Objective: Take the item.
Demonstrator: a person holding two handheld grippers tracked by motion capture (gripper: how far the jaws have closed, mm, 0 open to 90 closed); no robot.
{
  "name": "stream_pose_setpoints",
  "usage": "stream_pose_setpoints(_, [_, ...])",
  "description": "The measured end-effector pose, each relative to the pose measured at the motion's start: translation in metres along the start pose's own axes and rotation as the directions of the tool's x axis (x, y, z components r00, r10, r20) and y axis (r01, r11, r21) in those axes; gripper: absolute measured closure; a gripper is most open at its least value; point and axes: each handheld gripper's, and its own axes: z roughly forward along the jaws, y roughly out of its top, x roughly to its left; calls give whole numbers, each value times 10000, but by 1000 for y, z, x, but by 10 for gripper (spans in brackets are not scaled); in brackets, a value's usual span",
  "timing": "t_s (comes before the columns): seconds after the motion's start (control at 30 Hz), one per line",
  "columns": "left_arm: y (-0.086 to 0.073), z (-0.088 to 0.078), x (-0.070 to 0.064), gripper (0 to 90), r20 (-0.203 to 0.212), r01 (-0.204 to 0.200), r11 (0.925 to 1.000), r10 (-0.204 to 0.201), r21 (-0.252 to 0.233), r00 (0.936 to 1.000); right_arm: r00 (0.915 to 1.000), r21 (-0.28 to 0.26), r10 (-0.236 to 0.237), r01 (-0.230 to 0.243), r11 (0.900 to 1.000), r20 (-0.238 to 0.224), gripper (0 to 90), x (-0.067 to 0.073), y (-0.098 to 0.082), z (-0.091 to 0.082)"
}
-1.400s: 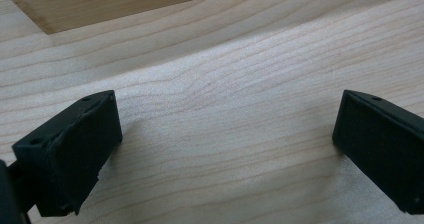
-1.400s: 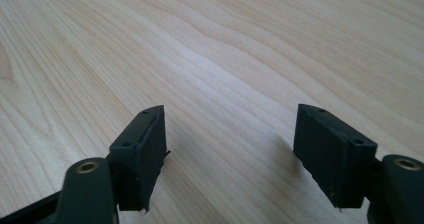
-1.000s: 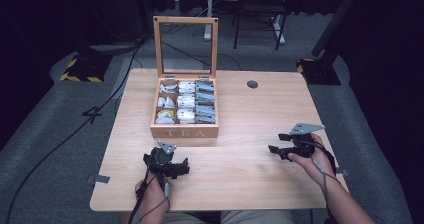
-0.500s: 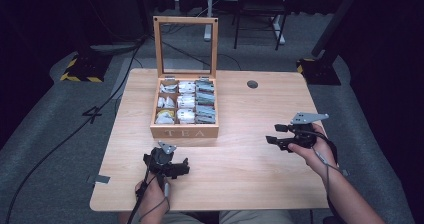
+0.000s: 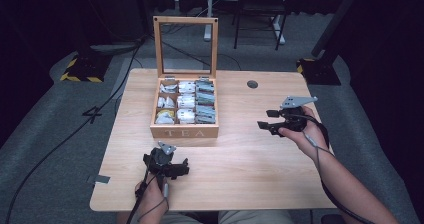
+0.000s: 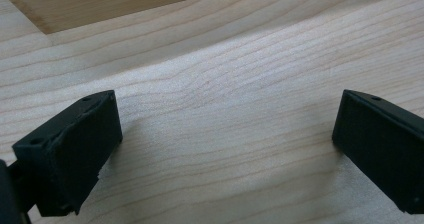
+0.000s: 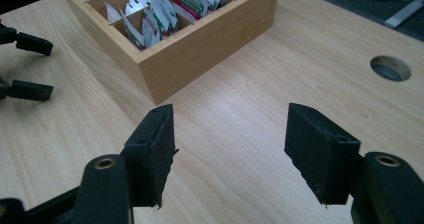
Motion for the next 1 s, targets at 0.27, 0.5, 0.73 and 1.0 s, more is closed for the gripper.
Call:
stream_pose_setpoints(0.27, [0,0,0,0,-3,12,10000,-12,-1,10000,9998,96,-117,118,9999,-137,379,2,25,16])
stream_pose_setpoints(0.5, [1,2,0,0,91,39,10000,-39,12,10000,9982,160,195,-186,9997,-572,406,4,45,36])
stream_pose_setpoints(0.73, [2,2,0,0,107,27,10000,-27,12,9999,9954,-85,13,-21,10000,-963,432,13,67,57])
stream_pose_setpoints(1.0, [2,2,0,0,109,49,10000,-48,-8,9999,9937,-364,-114,73,9993,-1119,452,19,85,74])
